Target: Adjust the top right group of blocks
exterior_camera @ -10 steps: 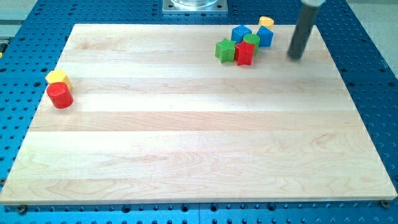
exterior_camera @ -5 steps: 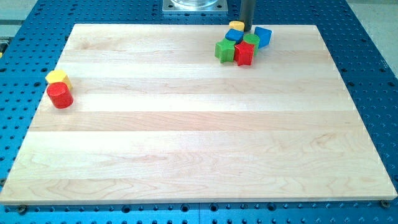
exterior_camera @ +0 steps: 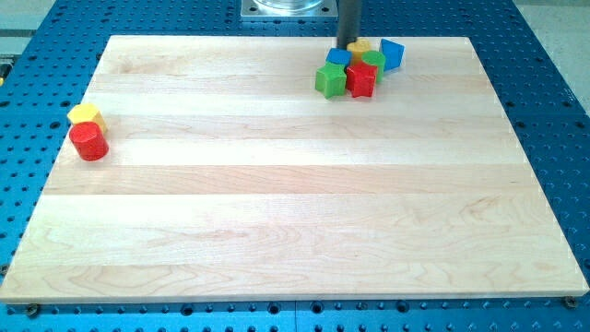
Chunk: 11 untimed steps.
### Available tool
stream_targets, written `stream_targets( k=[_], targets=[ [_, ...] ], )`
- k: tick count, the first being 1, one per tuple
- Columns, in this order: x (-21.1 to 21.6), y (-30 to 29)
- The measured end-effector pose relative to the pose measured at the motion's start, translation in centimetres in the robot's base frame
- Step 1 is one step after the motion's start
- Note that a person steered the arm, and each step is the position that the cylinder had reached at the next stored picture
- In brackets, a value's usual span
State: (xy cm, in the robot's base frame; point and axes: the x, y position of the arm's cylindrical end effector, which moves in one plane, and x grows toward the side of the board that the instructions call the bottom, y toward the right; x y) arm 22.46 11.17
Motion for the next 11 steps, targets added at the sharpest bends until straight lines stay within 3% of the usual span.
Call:
stream_targets(
  k=[1,2,3,4,6,7,9,11],
  targets=[
    [-1.6,-1.1],
    [-1.4,-10.3],
    [1.7,-12.1],
    [4.5,-8.6],
    [4.9,-5.3],
    [4.9,-5.7],
    [7.1,-12.2],
    [9.0,-10.4]
  ],
)
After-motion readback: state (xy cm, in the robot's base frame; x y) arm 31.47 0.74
